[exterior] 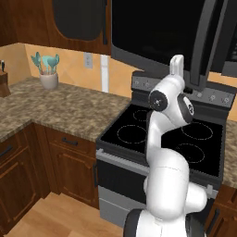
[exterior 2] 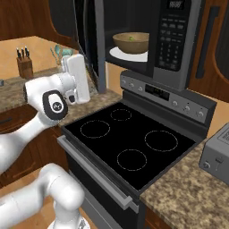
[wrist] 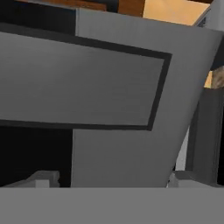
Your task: Pick the broccoli from the sink and place it in the bowl. Then pick the bowl and place it in the microwave. Then close the microwave door and press the start button.
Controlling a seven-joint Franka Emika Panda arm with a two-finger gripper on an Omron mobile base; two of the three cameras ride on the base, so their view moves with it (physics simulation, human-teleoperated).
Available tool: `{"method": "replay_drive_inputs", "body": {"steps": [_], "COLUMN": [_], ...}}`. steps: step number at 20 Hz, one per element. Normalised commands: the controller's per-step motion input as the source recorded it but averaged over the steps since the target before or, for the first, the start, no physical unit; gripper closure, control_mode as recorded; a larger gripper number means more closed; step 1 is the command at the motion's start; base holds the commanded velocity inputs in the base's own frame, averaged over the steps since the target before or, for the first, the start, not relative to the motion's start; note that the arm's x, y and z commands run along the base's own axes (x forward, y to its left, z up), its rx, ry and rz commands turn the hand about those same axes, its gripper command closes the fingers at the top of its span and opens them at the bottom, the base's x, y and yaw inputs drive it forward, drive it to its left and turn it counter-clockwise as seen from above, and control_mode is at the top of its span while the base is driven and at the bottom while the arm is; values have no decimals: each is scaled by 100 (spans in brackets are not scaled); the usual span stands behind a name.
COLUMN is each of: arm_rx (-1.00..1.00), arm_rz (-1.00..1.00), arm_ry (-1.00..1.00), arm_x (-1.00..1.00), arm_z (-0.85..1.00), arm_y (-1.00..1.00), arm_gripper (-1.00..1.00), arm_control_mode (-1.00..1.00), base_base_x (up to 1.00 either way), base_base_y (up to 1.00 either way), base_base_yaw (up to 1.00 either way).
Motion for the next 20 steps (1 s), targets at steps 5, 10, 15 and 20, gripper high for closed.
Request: {"method": "replay_drive_inputs", "body": {"steps": [5, 10, 15, 20], "arm_rx": [5, 1, 4, 4], "arm_rz": [0, 0, 1, 0], "arm_ry": [9, 11, 0, 0], "arm_x": [71, 68, 63, 80], "arm_z": [24, 18, 0, 0], "arm_y": [-11, -12, -41, -36], "arm_gripper": [-100, -100, -100, -100], "arm_control_mode": [-100, -100, -100, -100], "base_base_x": [0, 0, 0, 0], "base_base_y": [0, 0, 0, 0], "base_base_yaw": [0, 0, 0, 0]}}
